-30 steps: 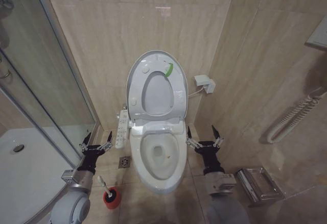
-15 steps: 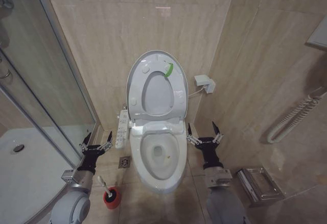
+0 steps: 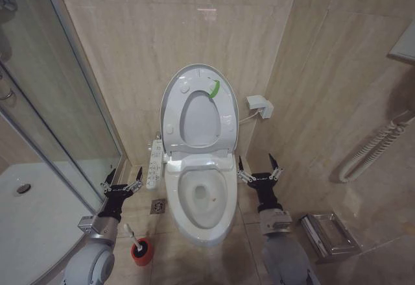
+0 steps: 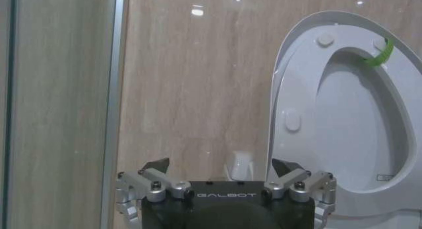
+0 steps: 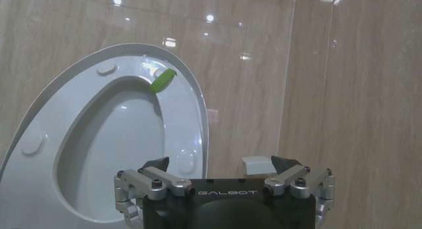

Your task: Open the toilet lid, clean the toilet bowl with a toilet brush, close the toilet lid, and flush.

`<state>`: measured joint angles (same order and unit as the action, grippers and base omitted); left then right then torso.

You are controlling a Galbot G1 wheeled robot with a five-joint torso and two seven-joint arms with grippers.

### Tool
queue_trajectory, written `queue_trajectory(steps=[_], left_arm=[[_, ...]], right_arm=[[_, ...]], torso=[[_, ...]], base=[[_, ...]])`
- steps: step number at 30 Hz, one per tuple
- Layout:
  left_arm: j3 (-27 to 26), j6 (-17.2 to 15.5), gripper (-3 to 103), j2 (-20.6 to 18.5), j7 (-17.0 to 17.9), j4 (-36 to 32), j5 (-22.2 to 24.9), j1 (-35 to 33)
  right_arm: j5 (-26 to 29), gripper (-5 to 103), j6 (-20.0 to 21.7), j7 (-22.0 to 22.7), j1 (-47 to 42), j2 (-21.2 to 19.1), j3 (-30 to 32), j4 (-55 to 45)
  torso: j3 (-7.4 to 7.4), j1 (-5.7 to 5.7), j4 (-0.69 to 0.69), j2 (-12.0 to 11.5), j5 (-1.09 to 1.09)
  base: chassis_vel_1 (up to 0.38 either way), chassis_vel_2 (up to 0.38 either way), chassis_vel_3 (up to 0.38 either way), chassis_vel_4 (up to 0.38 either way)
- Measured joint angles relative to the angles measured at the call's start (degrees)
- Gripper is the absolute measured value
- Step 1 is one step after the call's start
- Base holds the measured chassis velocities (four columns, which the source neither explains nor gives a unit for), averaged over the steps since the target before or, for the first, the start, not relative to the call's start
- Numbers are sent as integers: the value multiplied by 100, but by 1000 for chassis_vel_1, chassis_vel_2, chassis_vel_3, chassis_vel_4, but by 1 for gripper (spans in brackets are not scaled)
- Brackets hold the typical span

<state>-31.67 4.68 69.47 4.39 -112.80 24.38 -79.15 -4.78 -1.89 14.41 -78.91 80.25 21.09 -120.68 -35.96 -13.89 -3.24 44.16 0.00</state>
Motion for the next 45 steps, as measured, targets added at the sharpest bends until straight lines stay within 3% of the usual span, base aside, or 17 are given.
queue_trajectory(steps=[45], left_arm=[[0, 0, 100, 0, 0, 0, 0, 0]], right_arm=[[7, 100, 5, 10, -4, -1, -4, -6]], torso=[[0, 0, 0, 0, 0]], base=[[0, 0, 0, 0]])
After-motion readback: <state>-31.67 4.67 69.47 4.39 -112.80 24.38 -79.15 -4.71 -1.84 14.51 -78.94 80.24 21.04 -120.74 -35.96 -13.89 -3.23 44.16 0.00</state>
